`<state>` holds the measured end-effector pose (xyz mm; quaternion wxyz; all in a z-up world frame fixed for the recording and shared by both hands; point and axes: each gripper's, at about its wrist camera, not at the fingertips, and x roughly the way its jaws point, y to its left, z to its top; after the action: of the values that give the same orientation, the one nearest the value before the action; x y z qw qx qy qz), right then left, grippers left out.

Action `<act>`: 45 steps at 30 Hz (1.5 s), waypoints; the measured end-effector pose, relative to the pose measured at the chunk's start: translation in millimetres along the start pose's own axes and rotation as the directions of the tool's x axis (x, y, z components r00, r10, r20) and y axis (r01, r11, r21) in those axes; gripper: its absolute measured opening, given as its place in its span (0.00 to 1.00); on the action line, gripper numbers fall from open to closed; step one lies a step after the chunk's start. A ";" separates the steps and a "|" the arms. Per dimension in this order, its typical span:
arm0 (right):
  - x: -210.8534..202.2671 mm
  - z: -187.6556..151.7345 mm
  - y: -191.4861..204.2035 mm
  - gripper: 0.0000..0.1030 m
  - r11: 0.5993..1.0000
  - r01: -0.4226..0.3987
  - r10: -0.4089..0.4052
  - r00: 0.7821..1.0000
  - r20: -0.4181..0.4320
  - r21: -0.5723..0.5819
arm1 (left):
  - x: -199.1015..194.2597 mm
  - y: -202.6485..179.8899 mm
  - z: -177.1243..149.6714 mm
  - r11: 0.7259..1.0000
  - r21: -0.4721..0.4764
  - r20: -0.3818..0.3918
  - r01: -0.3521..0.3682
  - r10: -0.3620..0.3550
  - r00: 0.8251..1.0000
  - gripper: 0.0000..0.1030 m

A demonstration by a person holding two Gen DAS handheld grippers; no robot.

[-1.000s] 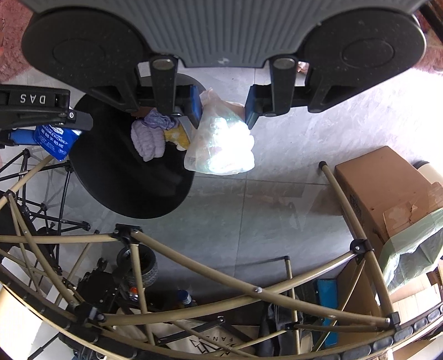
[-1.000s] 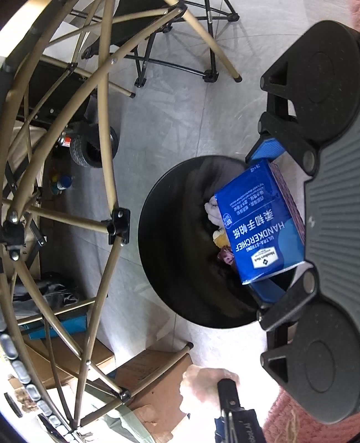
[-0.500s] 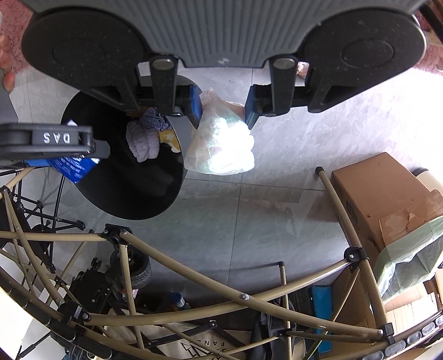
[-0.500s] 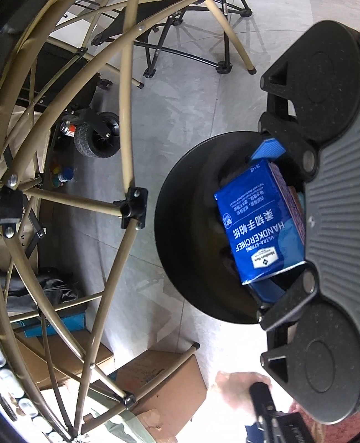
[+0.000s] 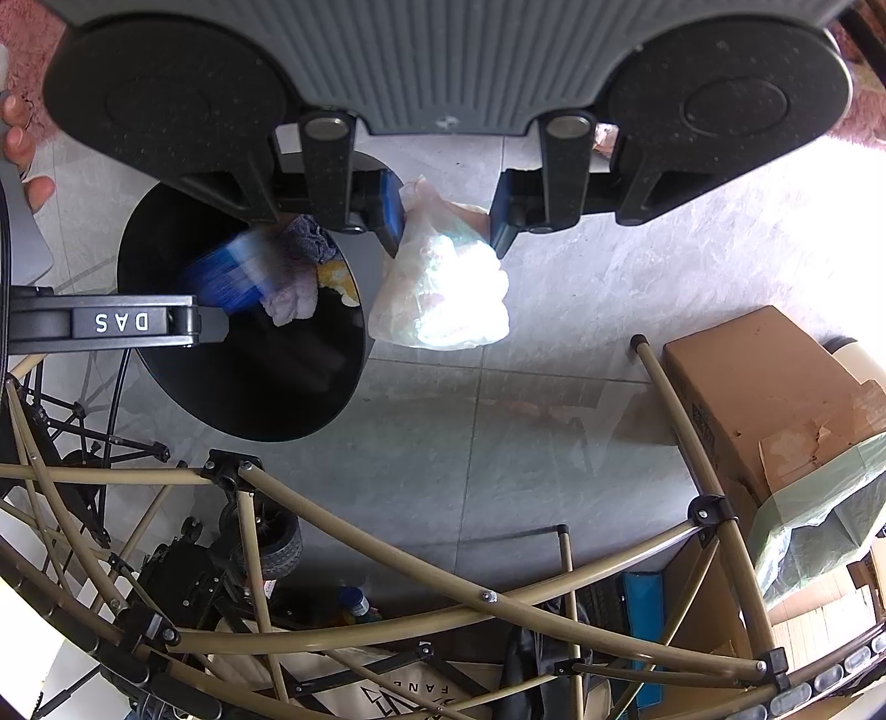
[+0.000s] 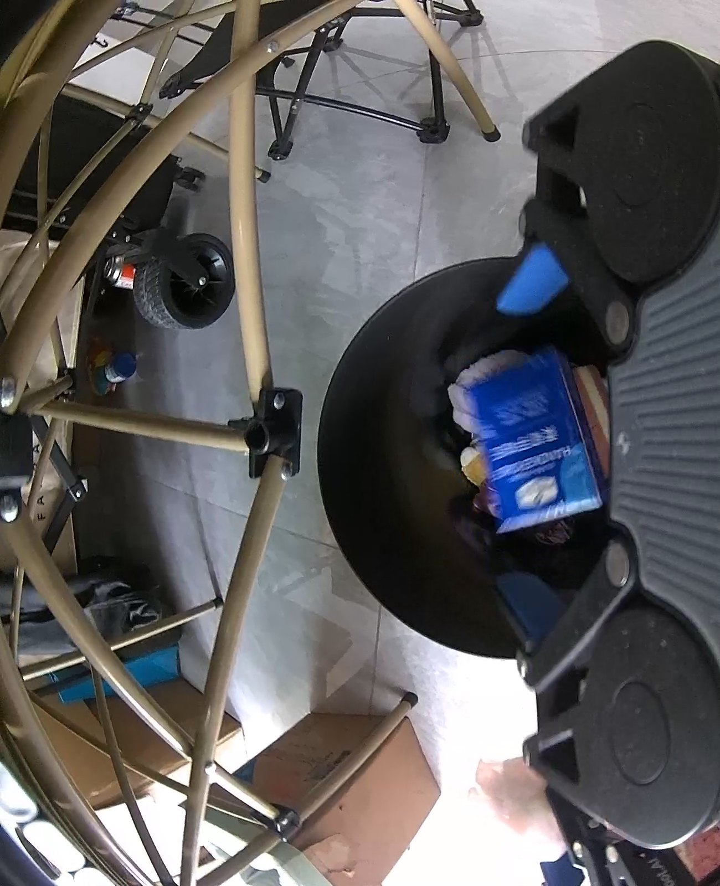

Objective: Collect trash
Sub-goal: 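Lower the right tool into the bin and open it to drop the blue box, then lower the left tool into the bin and open it to drop the plastic bag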

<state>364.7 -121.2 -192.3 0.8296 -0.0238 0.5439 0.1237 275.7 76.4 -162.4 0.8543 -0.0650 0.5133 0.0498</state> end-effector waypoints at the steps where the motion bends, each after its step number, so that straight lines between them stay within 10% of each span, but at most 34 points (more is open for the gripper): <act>1: 1.0 -0.2 -0.3 1.00 1.000 0.003 -0.003 1.000 -0.004 0.002 | 0.3 0.3 -0.2 1.000 -0.001 -0.001 0.000 0.000 1.000 0.31; 45: -38.8 -22.5 -78.5 1.00 0.991 0.043 -0.053 0.995 0.080 0.126 | 10.6 -80.4 2.0 0.980 0.199 -0.017 0.007 -0.003 1.000 0.31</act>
<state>348.0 -208.0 -173.6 0.8541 0.0199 0.5148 0.0707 294.7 -2.5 -166.1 0.8525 0.0190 0.5224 -0.0045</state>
